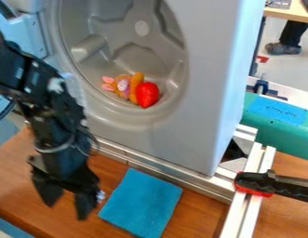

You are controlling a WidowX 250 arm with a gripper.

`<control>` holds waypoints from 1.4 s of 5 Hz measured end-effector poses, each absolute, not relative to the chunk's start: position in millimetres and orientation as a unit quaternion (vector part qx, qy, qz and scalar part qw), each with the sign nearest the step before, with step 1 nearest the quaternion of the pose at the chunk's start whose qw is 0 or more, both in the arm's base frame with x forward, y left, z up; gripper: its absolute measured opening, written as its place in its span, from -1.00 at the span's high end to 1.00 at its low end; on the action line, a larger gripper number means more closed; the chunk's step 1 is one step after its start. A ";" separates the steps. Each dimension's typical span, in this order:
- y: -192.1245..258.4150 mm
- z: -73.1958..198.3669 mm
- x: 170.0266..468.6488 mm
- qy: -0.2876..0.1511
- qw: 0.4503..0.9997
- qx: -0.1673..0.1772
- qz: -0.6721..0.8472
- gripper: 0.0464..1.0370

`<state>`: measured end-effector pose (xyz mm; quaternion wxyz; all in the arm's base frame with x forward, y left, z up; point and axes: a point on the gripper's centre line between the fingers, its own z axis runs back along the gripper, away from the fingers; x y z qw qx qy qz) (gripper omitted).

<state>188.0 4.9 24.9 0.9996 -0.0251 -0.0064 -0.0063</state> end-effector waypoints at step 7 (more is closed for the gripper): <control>-115.2 -31.1 150.9 0.124 0.984 -0.099 -0.079 -0.93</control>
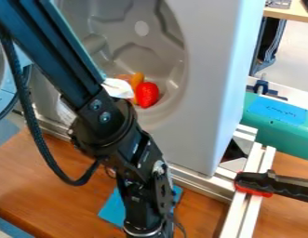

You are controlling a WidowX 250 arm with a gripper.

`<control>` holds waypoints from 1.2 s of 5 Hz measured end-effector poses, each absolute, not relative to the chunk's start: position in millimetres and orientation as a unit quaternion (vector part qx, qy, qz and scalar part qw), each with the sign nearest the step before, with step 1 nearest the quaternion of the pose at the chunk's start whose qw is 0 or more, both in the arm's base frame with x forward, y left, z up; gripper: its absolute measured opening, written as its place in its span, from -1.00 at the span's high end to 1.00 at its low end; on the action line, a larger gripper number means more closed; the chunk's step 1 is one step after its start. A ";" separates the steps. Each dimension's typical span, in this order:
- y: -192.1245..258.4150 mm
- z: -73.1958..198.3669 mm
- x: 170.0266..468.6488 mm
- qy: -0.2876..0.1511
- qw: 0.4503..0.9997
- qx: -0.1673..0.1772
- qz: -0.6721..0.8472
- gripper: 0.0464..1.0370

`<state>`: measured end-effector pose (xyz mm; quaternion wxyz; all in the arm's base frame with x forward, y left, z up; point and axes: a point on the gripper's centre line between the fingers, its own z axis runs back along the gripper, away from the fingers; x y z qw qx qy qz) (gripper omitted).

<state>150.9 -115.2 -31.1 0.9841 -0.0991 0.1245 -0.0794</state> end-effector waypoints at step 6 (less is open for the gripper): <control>-117.3 -13.9 245.6 -0.002 0.994 -0.070 -0.081 -0.93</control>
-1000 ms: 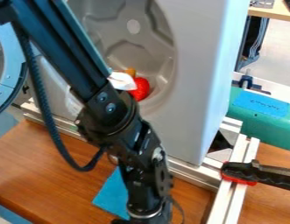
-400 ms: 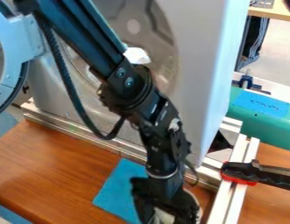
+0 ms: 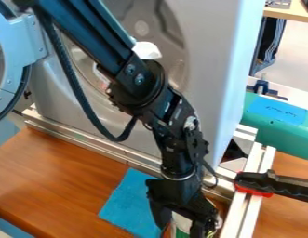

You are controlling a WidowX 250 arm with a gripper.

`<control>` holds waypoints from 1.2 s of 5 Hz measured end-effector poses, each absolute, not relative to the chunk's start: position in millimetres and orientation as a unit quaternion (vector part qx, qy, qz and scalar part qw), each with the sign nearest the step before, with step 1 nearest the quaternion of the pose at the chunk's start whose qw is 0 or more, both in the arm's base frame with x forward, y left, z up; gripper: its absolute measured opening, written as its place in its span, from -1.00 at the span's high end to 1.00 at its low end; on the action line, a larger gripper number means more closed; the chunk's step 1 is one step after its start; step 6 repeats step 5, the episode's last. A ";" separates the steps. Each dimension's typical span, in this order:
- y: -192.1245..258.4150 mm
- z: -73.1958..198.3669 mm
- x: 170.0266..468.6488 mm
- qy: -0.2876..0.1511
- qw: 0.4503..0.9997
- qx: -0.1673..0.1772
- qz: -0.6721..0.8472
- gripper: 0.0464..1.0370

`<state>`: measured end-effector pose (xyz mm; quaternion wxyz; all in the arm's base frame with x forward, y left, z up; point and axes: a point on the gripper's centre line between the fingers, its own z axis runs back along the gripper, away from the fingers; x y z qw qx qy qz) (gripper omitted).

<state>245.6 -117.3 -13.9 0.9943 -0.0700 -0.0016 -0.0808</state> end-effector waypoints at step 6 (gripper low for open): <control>-12.5 41.8 216.3 0.079 0.991 0.025 -0.104 -0.93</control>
